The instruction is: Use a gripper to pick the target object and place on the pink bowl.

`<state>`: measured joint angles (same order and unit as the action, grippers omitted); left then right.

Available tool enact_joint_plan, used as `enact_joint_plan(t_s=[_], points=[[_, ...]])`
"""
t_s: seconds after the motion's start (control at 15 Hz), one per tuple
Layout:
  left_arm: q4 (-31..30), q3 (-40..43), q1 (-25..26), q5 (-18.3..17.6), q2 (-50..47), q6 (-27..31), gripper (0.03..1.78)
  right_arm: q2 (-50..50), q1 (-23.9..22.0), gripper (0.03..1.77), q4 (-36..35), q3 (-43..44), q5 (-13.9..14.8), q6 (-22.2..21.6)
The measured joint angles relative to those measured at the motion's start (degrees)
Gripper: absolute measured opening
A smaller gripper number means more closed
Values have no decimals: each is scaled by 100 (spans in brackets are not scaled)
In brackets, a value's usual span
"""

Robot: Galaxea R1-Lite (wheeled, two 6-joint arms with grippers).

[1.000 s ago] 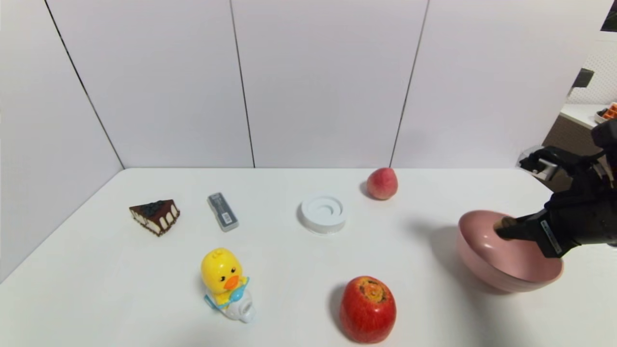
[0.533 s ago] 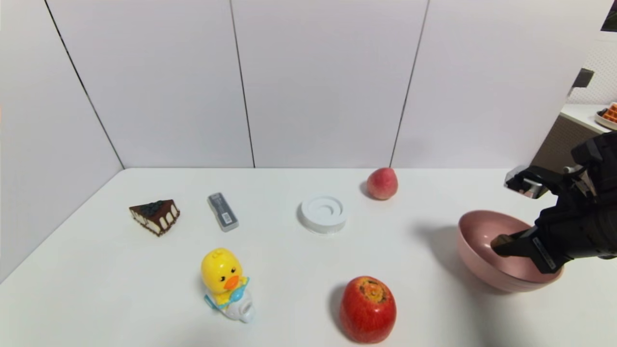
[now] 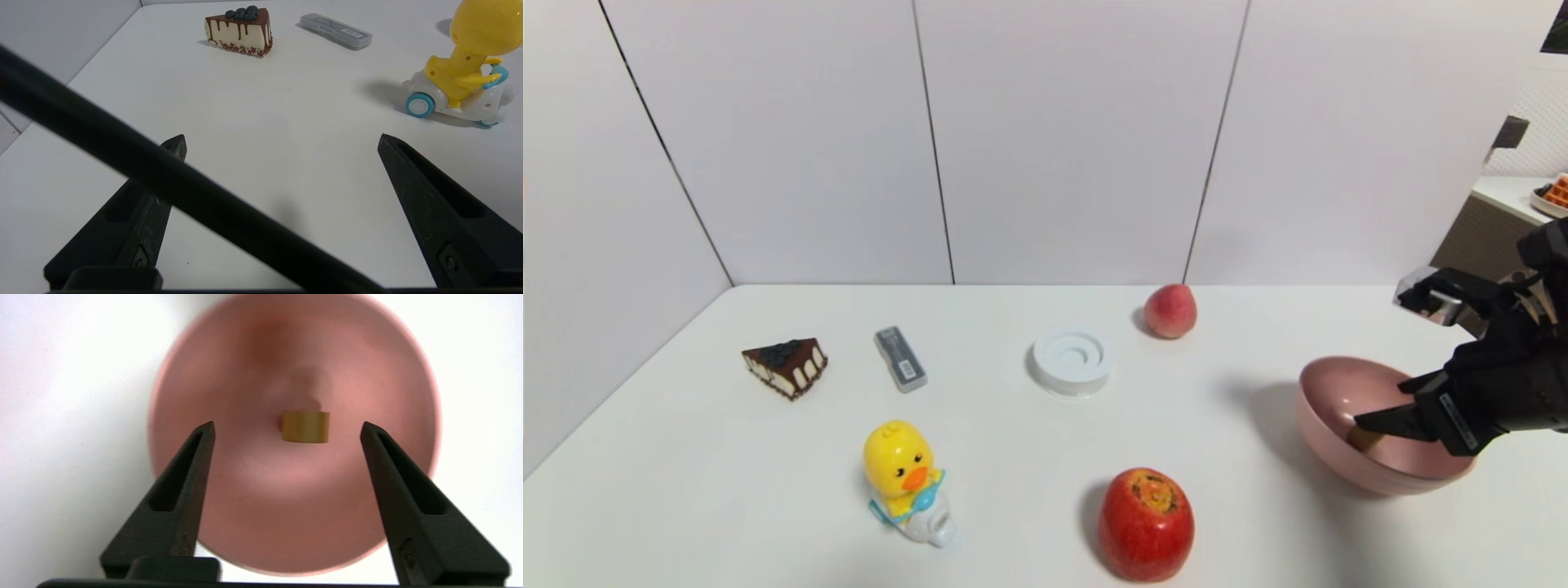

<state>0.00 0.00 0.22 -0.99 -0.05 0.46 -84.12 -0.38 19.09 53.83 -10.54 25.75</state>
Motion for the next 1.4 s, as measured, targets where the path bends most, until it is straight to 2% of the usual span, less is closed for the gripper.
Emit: enact_joint_plan(t_s=[0.33,0.47,0.73,0.93,1.07,1.27,1.33,1.4], points=[[0,0,2,2,0,-2,169,1515,156,148,100,-127,-37,-511],[0,0,2,2,0,-5,169,2472,263,153,108,-699,-91,-590],[2,0,2,2,0,-5,169,4614,327,160,116,-2102,-434,-784],[0,0,2,2,0,-2,169,6162,241,164,26,-3024,-528,-1293],[0,0,2,2,0,0,169,6907,130,165,-413,-3838,-475,-1663],[0,0,2,5,0,0,169,7684,62,167,-1474,-4806,-273,-1829],[0,0,2,2,0,-2,169,7895,56,168,-1686,-4930,-168,-1844],[0,0,2,2,0,-2,169,8074,49,168,-1741,-5025,82,-1840]])
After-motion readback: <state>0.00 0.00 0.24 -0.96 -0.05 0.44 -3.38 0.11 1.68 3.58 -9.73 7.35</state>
